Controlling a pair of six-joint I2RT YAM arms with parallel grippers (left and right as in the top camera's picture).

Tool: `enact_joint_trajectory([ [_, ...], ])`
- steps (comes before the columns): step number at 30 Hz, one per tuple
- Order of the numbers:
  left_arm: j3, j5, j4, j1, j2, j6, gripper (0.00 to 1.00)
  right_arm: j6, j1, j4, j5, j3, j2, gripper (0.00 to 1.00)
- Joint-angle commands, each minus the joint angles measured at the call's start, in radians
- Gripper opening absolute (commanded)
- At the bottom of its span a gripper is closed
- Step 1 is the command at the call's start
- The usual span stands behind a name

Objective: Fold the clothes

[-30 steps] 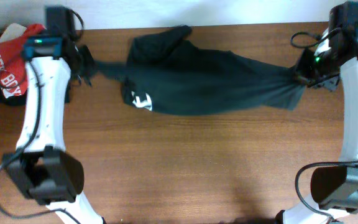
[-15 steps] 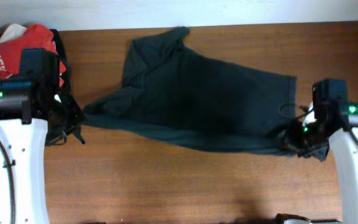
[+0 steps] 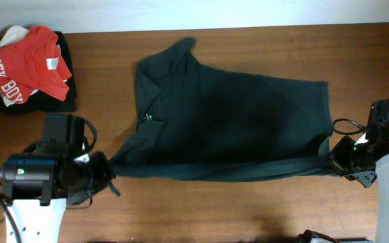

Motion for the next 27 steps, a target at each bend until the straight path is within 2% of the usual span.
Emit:
enact_joint_trajectory([
  [1,-0.003,-0.110,0.111,-0.012,0.059,-0.013,0.01,0.014,-0.004,0.024,-0.010,-0.002,-0.008,0.04],
  [5,-0.003,-0.123,0.334,-0.012,0.309,-0.013,0.01,0.047,-0.004,0.077,-0.013,-0.058,-0.007,0.04],
  [7,-0.003,-0.122,0.463,-0.012,0.439,-0.013,0.01,0.101,-0.004,0.201,-0.013,-0.197,-0.006,0.04],
  [9,-0.003,-0.122,0.529,-0.012,0.517,-0.013,0.01,0.102,-0.004,0.261,-0.013,-0.231,0.001,0.04],
  [12,-0.003,-0.122,0.614,-0.012,0.602,-0.013,0.01,0.106,-0.004,0.323,-0.009,-0.231,0.025,0.05],
  [16,-0.003,-0.122,0.683,-0.012,0.652,-0.013,0.02,0.120,-0.004,0.370,-0.010,-0.231,0.171,0.08],
  [18,-0.003,-0.122,0.715,-0.012,0.672,-0.013,0.09,0.120,-0.004,0.397,-0.010,-0.231,0.231,0.09],
  [19,-0.003,-0.122,0.728,-0.012,0.683,-0.012,0.17,0.120,-0.004,0.406,-0.010,-0.231,0.242,0.21],
  [20,-0.003,-0.122,0.741,-0.012,0.698,-0.012,0.28,0.119,-0.004,0.420,-0.011,-0.231,0.243,0.99],
  [22,-0.002,-0.122,0.776,-0.012,0.710,0.061,0.82,0.119,-0.004,0.426,-0.013,-0.230,0.243,0.99],
  [23,0.011,-0.122,0.777,-0.012,0.710,0.090,0.96,0.115,-0.004,0.412,-0.013,-0.215,0.243,0.99],
  [24,0.049,-0.122,0.759,-0.012,0.710,0.113,0.99,0.097,-0.004,0.378,-0.014,-0.174,0.243,0.99],
  [27,0.262,-0.115,0.628,-0.012,0.710,0.154,0.99,0.004,-0.004,0.220,-0.013,0.080,0.243,0.99],
])
